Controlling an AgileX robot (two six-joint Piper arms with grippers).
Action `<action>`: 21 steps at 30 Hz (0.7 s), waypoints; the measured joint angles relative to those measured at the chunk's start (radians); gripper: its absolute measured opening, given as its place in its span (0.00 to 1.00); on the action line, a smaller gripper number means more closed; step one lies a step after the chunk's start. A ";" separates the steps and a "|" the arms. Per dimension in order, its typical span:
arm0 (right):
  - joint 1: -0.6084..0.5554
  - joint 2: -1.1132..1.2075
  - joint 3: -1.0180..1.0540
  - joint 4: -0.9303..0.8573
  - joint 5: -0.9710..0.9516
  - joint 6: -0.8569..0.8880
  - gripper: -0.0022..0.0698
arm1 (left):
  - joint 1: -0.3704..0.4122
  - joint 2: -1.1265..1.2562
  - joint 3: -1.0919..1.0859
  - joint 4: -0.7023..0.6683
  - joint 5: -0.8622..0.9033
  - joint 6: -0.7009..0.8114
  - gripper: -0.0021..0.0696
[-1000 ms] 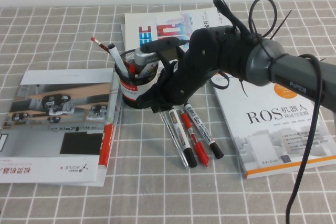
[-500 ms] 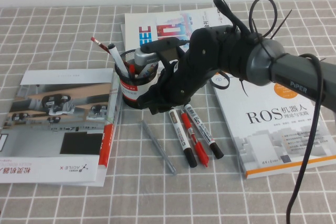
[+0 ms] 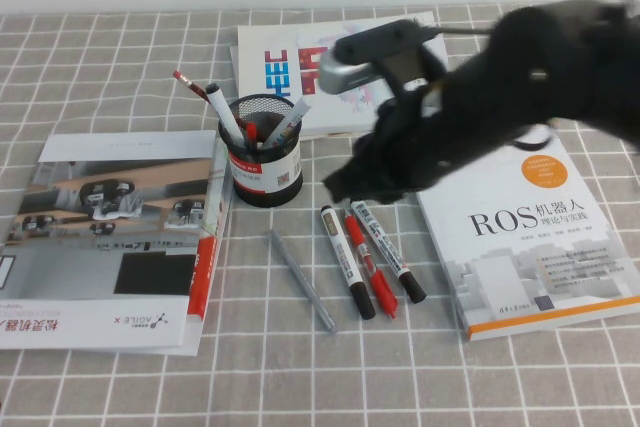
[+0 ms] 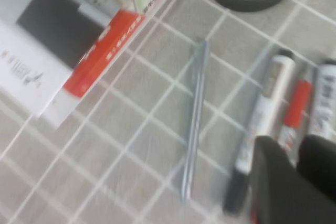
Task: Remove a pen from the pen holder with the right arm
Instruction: 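Take a marker out of the pen holder and lay it on the table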
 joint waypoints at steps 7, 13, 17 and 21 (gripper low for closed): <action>0.000 -0.287 0.166 -0.053 0.049 -0.004 0.02 | 0.000 0.000 0.000 0.000 0.000 0.000 0.02; 0.000 -0.490 0.287 -0.076 0.094 -0.004 0.01 | 0.000 0.000 0.000 0.000 0.000 0.000 0.02; 0.000 -0.591 0.376 -0.078 0.121 -0.004 0.01 | 0.000 0.000 0.000 0.000 0.000 0.000 0.02; 0.000 -0.642 0.402 -0.085 0.212 0.011 0.01 | 0.000 0.000 0.000 0.000 0.000 0.000 0.02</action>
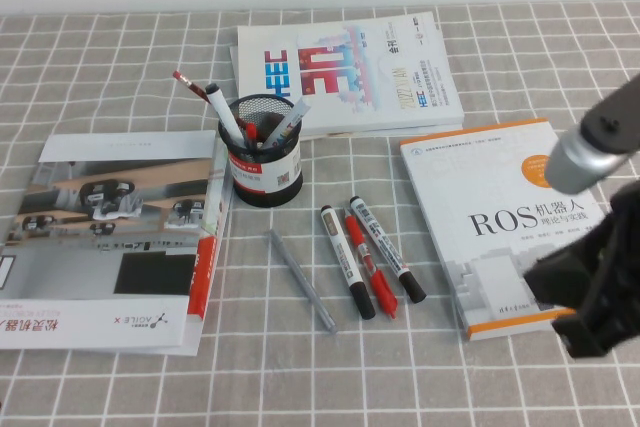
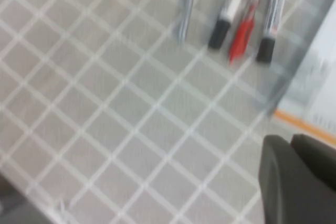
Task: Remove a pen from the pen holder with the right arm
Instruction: 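Take a marker out of the pen holder and lay it on the table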
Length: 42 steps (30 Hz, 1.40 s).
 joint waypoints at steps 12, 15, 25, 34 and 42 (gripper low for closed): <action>-0.014 -0.020 0.124 -0.108 -0.058 0.013 0.01 | 0.000 0.000 0.000 0.000 0.000 0.000 0.02; -0.067 -0.077 0.226 -0.127 -0.208 0.013 0.01 | -0.002 0.000 0.000 0.000 0.000 0.000 0.02; -0.430 -0.472 0.768 -0.143 -0.726 0.013 0.01 | -0.002 0.000 0.000 0.000 0.000 0.000 0.02; -0.596 -0.852 1.065 -0.059 -0.877 0.015 0.01 | -0.002 0.000 0.000 0.000 0.000 0.000 0.02; -0.569 -1.035 1.066 -0.023 -0.788 0.015 0.01 | -0.002 0.000 0.000 0.000 0.000 0.000 0.02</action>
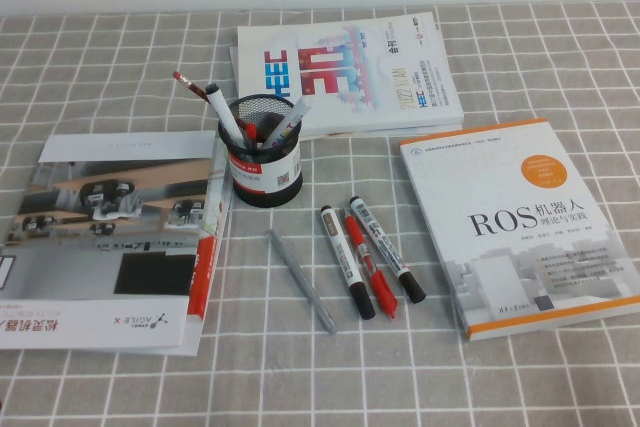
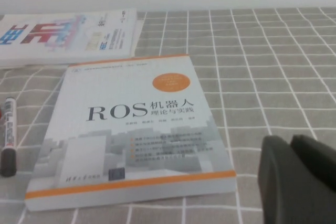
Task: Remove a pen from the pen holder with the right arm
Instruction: 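Take a marker out of the pen holder and lay it on the table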
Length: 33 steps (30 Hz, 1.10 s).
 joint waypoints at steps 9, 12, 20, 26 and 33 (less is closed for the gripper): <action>0.002 -0.039 0.002 -0.014 0.175 0.000 0.01 | 0.000 0.000 0.000 0.000 0.000 0.000 0.02; 0.002 -0.039 0.002 -0.016 0.188 0.000 0.01 | 0.000 0.000 0.000 0.000 0.000 0.000 0.02; 0.002 -0.039 0.002 -0.016 0.190 0.000 0.01 | 0.000 0.000 0.000 0.000 0.000 0.000 0.02; 0.002 -0.039 0.002 -0.016 0.190 0.000 0.01 | 0.000 0.000 0.000 0.000 0.000 0.000 0.02; 0.002 -0.039 0.002 -0.016 0.190 0.000 0.01 | 0.000 0.000 0.000 0.000 0.000 0.000 0.02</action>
